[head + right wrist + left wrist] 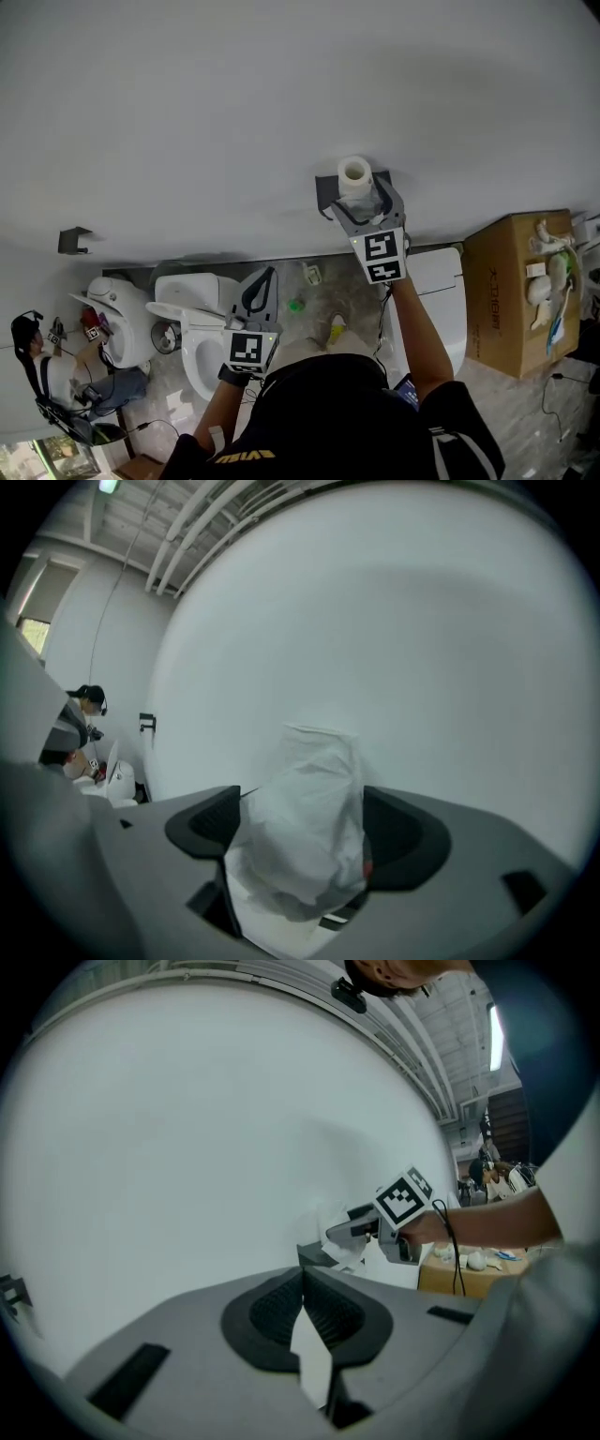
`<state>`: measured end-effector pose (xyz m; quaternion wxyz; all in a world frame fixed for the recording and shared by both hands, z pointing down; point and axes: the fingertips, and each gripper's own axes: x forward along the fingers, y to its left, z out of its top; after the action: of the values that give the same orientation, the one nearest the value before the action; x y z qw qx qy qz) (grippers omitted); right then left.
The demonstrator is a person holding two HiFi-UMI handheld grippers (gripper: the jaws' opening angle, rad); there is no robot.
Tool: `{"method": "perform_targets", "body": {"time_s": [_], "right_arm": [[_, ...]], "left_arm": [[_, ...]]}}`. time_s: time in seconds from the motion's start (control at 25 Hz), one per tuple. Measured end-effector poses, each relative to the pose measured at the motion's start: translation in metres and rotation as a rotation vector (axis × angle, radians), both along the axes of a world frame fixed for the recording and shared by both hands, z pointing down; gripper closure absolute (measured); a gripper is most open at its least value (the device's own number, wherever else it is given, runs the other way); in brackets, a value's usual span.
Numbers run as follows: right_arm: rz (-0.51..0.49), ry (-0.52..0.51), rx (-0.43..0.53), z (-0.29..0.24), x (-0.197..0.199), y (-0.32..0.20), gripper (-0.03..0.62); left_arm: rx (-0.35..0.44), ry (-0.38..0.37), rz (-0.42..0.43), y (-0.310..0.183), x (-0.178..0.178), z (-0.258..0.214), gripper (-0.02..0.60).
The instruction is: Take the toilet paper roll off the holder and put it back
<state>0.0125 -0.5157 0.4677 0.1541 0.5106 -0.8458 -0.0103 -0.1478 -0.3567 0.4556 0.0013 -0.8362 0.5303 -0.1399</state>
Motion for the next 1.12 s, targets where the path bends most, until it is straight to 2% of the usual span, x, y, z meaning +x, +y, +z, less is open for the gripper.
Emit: {"method": "perform_targets", "body": {"time_s": [0.16, 0.28, 0.44, 0.72, 0.88, 1.12], "right_arm": [[0.038, -0.047, 0.015, -0.011, 0.010, 0.015, 0.188], [0.060, -0.076, 0.012, -0.021, 0.021, 0.040, 0.234], [0.088, -0.067, 0.027, -0.036, 0.026, 0.084, 0.247], [0.111, -0.054, 0.029, -0.055, 0.012, 0.192, 0.252], [0.134, -0.040, 0.030, -0.063, 0.009, 0.260, 0.255], [0.157, -0.048, 0.001, -0.069, 0.011, 0.361, 0.256]], "left_arm": [[-0.011, 0.013, -0.004, 0.017, -0.006, 0.004, 0.571], [0.005, 0.031, 0.028, 0.032, -0.001, -0.001, 0.571], [0.028, 0.058, 0.050, 0.060, -0.006, -0.008, 0.571], [0.060, 0.125, 0.071, 0.129, -0.029, -0.012, 0.571], [0.085, 0.150, 0.116, 0.178, -0.028, -0.015, 0.571], [0.073, 0.167, 0.173, 0.249, -0.015, -0.017, 0.571]]}}
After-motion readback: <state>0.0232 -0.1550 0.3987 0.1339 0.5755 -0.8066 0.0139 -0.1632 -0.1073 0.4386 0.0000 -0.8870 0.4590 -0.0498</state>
